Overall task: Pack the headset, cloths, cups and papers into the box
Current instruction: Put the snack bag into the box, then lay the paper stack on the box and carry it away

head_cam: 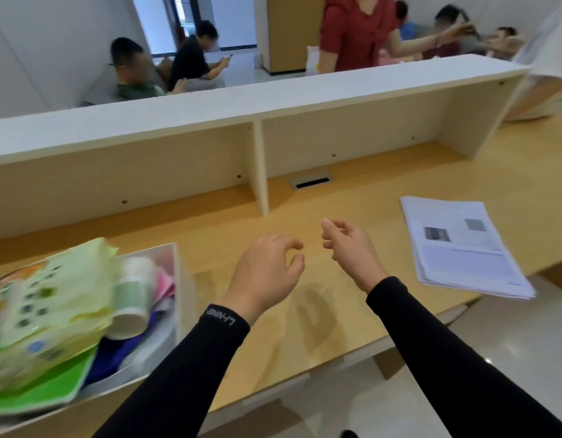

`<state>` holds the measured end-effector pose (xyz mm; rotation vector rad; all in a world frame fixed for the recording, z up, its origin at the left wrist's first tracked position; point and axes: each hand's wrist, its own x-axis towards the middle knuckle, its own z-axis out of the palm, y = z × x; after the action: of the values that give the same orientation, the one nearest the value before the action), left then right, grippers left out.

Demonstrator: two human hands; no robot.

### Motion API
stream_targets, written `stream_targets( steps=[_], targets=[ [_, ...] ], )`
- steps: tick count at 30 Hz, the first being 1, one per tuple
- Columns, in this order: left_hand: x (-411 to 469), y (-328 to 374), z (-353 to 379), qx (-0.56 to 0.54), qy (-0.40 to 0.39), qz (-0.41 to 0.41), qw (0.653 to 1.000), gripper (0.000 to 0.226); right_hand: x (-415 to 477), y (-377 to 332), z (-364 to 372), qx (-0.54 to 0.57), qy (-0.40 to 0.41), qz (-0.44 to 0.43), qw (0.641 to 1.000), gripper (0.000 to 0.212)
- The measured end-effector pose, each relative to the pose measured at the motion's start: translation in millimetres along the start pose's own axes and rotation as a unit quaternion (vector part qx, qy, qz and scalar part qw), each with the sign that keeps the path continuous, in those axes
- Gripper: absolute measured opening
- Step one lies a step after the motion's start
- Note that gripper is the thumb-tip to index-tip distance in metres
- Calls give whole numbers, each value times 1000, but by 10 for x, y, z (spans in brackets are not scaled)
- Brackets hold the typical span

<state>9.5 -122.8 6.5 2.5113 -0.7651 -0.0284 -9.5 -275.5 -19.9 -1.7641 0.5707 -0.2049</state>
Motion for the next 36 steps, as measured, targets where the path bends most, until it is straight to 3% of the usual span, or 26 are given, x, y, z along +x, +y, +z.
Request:
stream_targets(
  steps=[6, 18, 24, 27, 29, 33, 36],
  targets=[
    [756, 832, 1093, -109, -146, -60, 981, 35, 512, 506, -1220, 8, 93, 64, 994, 42],
    [1474, 1556, 2355, -244, -311, -230, 889, 63, 1024, 1698, -2925, -47, 229, 257, 938, 57],
    [1620, 1569, 2553, -313, -286, -313, 850, 66, 1098, 1967, -3070, 43, 207, 306, 928, 56],
    [1639, 1525, 2619, -342, -278, -346, 828, 44, 1076, 2000, -3113, 65, 201, 330, 920, 22],
    [1615, 1520, 2642, -373, -268, -363, 811, 31, 1056, 1968, -3150, 75, 175, 346, 919, 10],
    [1520, 1491, 2606, -380, -252, -370, 809, 12, 1029, 1781, -3189, 32, 107, 326, 939, 24],
    [1438, 1400, 2518, -373, -237, -358, 822, 28, 1012, 1495, -3181, 30, 90, 257, 962, 28]
  ],
)
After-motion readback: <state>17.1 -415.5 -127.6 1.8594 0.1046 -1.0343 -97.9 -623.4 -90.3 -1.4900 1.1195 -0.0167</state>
